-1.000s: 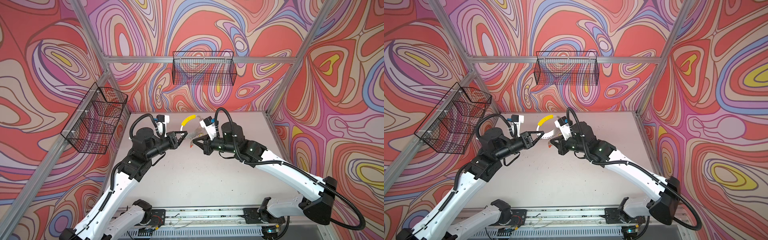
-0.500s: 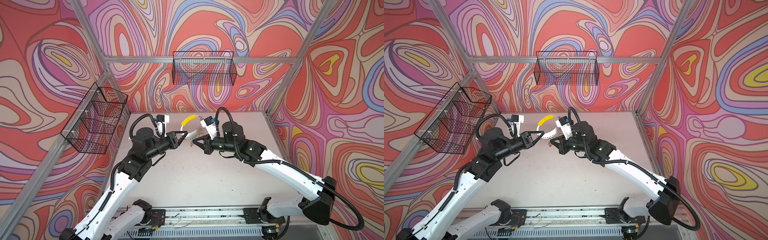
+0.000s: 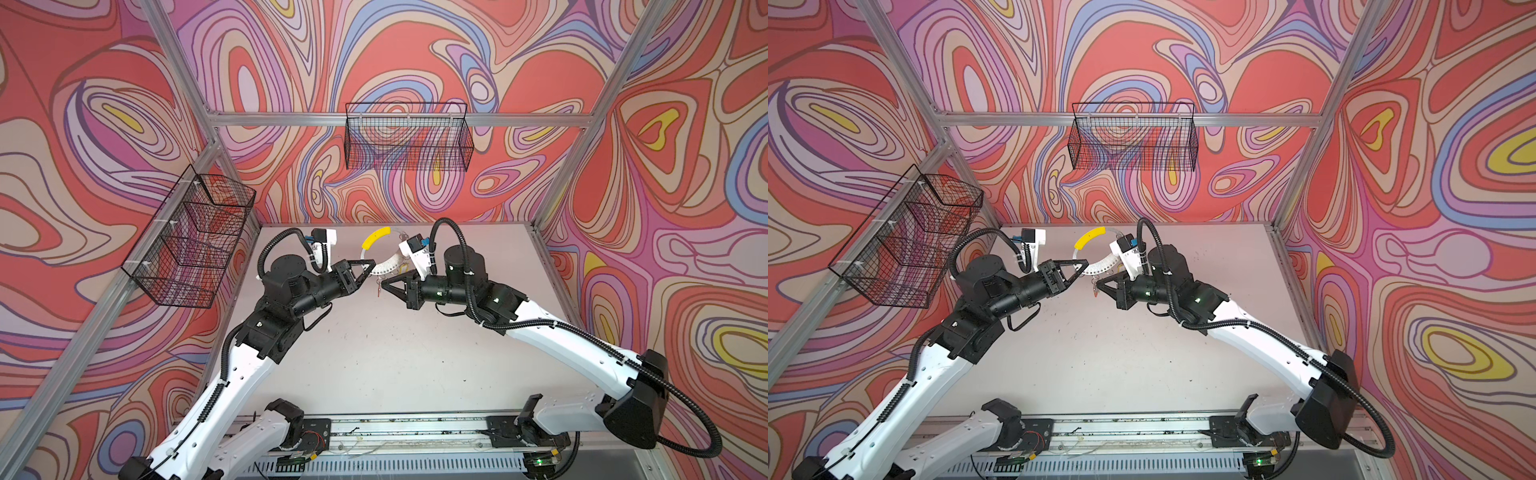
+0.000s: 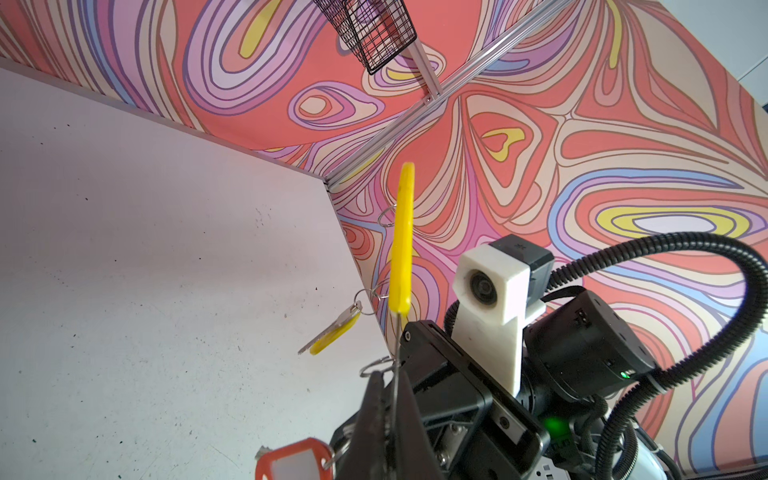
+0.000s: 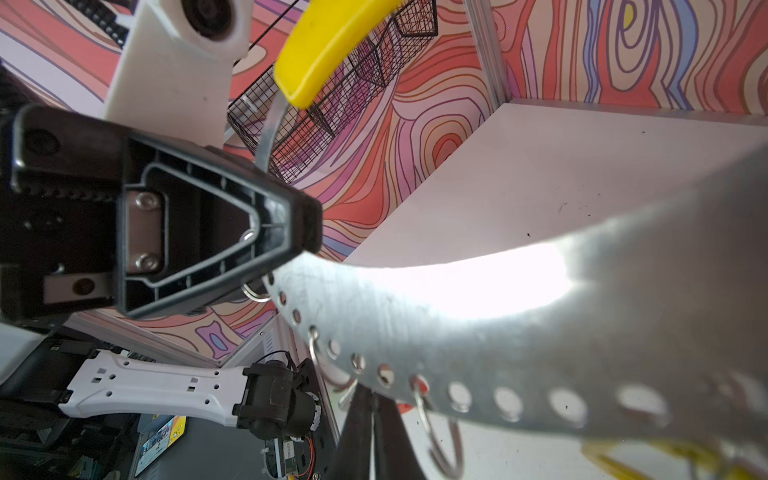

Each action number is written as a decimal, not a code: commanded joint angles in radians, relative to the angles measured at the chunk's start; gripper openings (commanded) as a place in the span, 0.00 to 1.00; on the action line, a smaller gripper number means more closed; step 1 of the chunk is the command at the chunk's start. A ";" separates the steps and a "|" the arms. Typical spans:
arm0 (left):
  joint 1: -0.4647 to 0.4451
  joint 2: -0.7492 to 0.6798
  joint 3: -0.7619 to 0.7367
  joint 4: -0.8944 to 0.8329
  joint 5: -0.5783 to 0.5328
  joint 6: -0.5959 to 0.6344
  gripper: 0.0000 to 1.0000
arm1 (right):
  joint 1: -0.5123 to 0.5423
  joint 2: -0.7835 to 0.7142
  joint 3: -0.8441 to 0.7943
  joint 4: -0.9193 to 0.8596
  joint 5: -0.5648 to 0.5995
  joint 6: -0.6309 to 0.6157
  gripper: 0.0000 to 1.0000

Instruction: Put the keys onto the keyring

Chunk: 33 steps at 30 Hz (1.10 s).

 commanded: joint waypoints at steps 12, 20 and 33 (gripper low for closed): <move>-0.006 -0.024 0.011 0.087 -0.070 -0.081 0.00 | -0.003 -0.153 -0.093 0.072 0.067 -0.065 0.26; -0.005 -0.021 0.021 0.072 -0.144 -0.094 0.00 | 0.036 -0.147 -0.025 0.075 0.064 -0.167 0.29; -0.004 -0.025 0.032 0.056 -0.156 -0.095 0.00 | 0.067 -0.064 0.048 0.017 0.237 -0.258 0.23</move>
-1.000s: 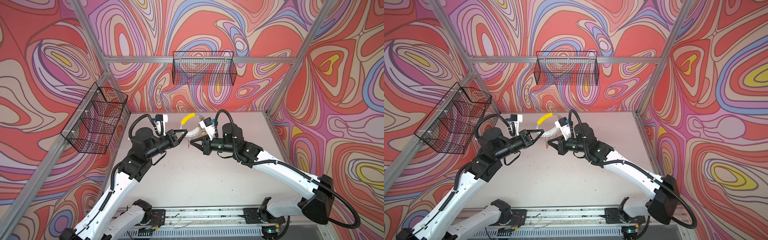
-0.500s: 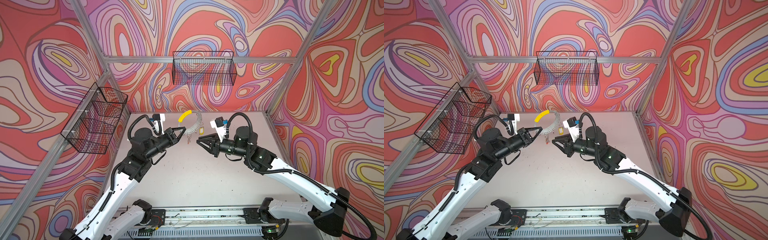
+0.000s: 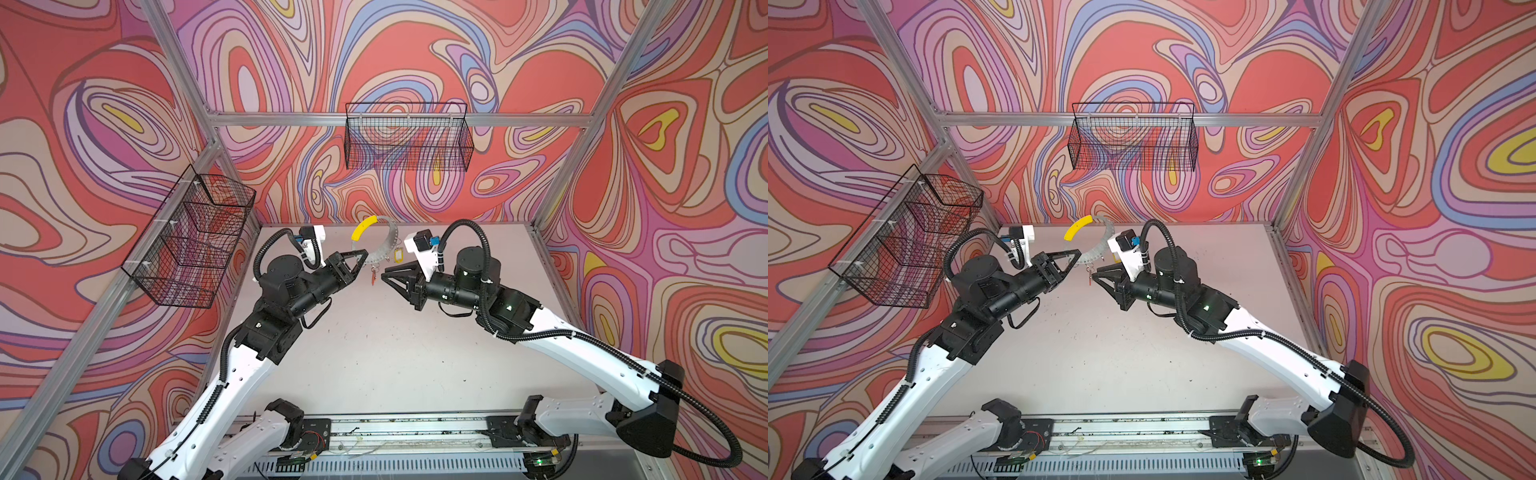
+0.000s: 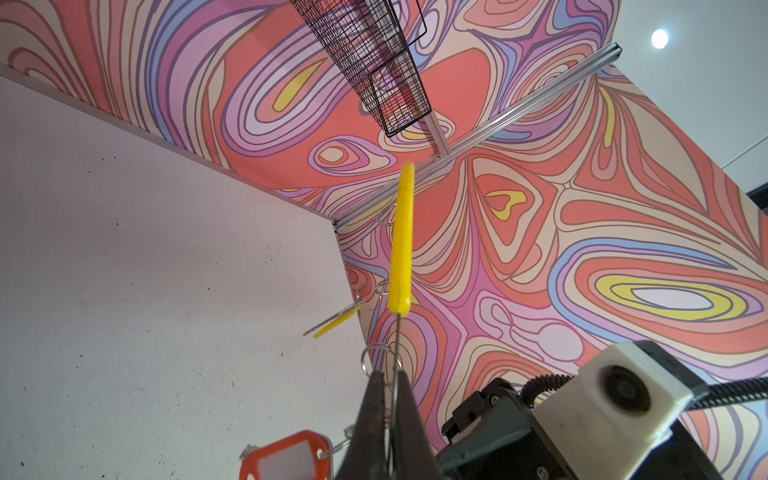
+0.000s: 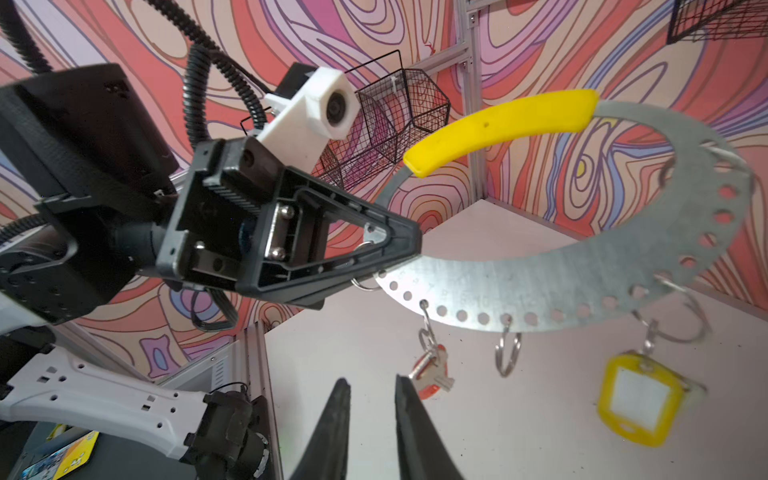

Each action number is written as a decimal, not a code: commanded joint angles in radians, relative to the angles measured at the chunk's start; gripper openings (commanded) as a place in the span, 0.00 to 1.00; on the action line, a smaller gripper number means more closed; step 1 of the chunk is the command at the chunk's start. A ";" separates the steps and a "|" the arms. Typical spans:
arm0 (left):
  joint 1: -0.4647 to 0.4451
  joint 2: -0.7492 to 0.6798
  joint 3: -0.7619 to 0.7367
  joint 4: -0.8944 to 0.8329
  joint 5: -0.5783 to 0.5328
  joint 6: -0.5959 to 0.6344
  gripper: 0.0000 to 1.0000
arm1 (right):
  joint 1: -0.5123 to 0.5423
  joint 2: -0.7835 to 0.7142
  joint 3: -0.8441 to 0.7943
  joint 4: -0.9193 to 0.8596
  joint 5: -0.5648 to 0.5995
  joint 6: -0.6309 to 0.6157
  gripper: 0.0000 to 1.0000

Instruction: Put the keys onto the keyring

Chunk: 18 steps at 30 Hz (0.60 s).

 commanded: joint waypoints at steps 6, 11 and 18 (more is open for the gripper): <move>-0.005 -0.022 0.028 0.012 -0.007 -0.009 0.00 | 0.000 0.057 0.048 -0.006 0.052 -0.052 0.23; -0.005 -0.030 0.030 0.001 -0.009 -0.005 0.00 | 0.000 0.077 0.053 -0.005 0.100 -0.059 0.27; -0.004 -0.035 0.029 -0.003 -0.004 0.000 0.00 | 0.000 0.089 0.049 0.039 0.075 -0.053 0.28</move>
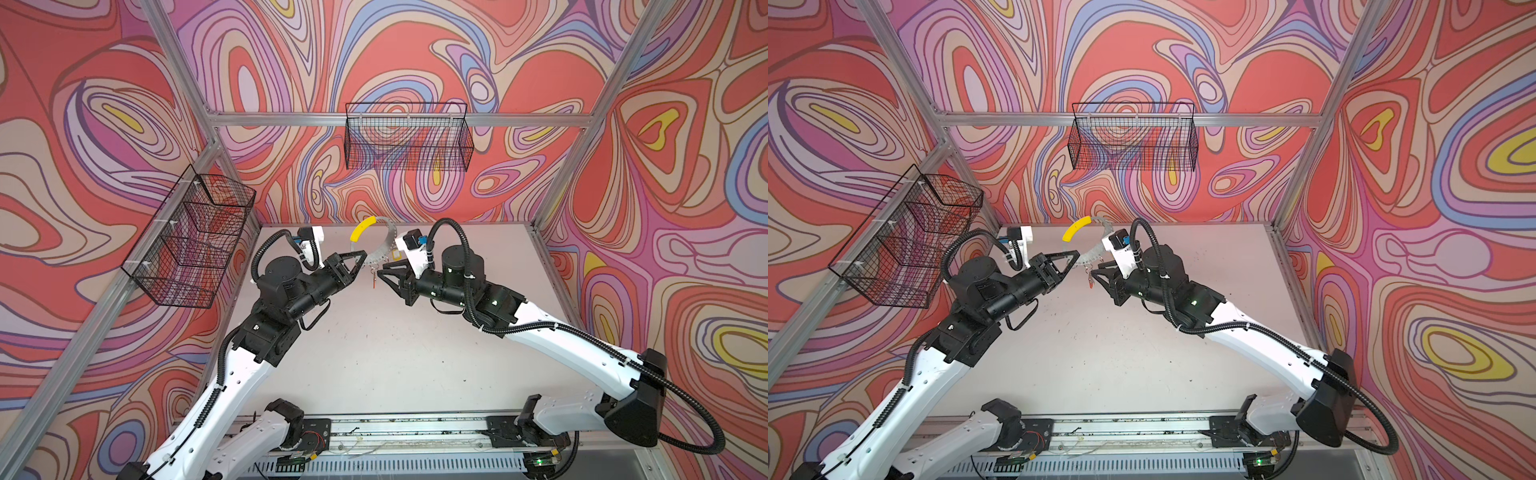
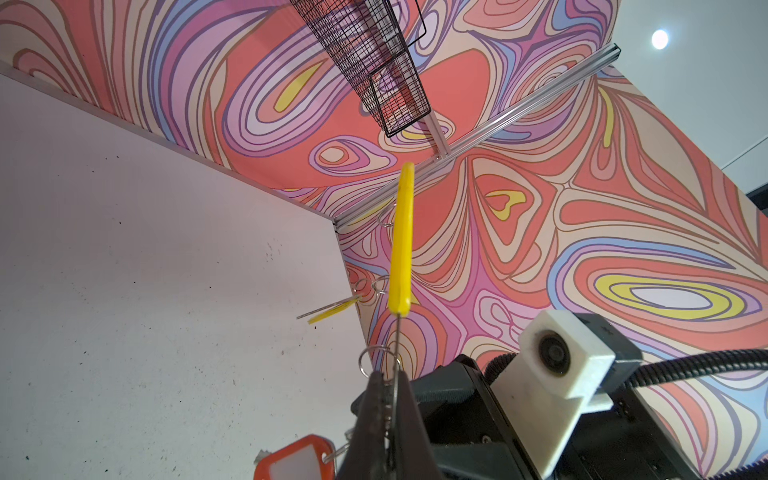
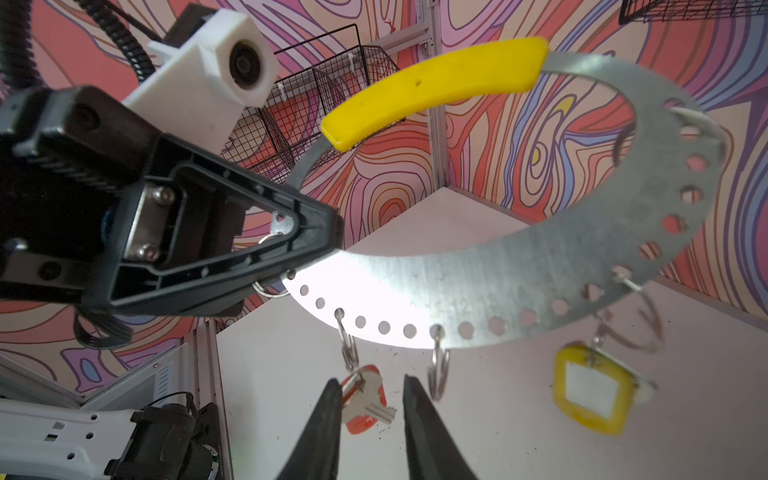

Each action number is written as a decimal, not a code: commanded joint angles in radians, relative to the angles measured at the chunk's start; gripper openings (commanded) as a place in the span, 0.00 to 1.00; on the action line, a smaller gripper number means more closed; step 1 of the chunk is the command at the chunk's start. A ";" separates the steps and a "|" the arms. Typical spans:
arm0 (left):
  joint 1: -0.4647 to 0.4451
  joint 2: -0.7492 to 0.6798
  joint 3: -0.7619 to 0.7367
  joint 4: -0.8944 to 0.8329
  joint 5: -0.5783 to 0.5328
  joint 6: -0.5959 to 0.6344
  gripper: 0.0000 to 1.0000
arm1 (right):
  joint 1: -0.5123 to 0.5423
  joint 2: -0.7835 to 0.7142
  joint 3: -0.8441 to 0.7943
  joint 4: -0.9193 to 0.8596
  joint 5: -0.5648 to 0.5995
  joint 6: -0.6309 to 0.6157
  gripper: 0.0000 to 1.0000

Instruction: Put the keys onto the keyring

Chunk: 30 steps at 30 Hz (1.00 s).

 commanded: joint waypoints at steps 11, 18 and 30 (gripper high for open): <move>-0.005 -0.024 0.030 0.003 -0.006 0.004 0.00 | 0.001 0.048 0.055 0.071 -0.033 -0.007 0.25; -0.005 -0.023 0.028 -0.001 -0.007 0.006 0.00 | -0.001 0.063 0.064 0.092 -0.045 0.005 0.15; -0.005 -0.022 0.018 -0.037 -0.019 0.015 0.00 | 0.000 0.030 0.054 0.111 -0.071 0.051 0.06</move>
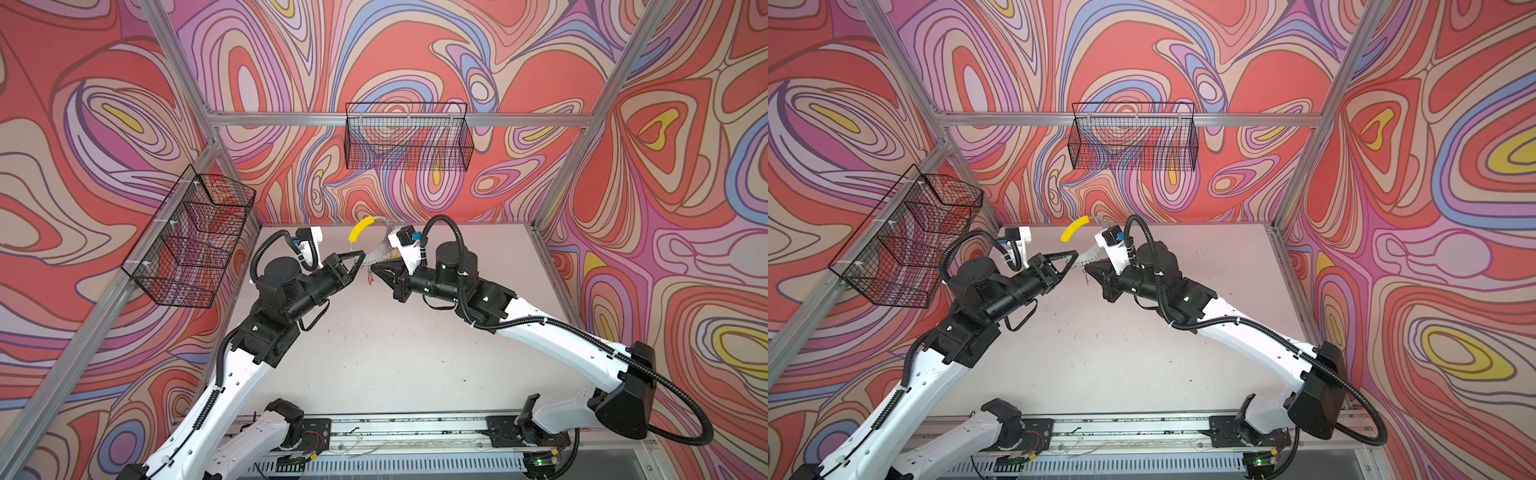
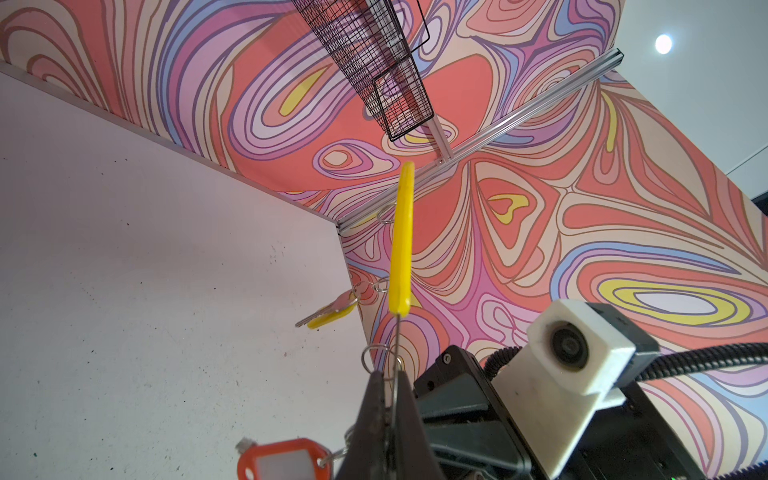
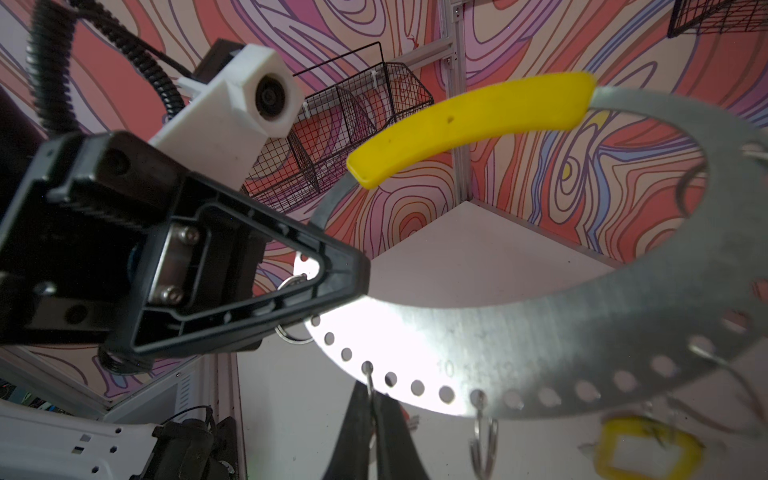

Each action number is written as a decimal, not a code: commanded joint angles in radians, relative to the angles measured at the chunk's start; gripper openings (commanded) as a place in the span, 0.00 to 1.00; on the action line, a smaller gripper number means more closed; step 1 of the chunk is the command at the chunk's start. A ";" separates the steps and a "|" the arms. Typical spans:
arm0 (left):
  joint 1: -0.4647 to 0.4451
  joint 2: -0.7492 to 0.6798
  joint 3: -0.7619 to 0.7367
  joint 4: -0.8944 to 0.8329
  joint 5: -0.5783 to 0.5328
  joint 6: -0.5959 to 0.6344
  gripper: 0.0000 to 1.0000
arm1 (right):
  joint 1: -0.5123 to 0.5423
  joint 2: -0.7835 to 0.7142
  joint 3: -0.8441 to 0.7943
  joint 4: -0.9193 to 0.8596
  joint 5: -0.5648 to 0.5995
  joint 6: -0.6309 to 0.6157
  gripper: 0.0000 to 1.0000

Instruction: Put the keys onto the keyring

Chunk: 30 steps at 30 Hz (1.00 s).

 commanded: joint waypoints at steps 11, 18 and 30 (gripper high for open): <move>-0.004 -0.003 0.024 -0.043 0.008 0.022 0.00 | 0.000 -0.018 0.009 0.055 0.030 0.029 0.00; -0.006 -0.002 0.018 -0.078 0.002 0.050 0.00 | -0.002 -0.032 0.015 0.039 0.018 0.053 0.00; 0.010 0.026 -0.026 -0.034 0.067 0.120 0.11 | -0.001 0.007 0.116 -0.225 0.010 0.220 0.00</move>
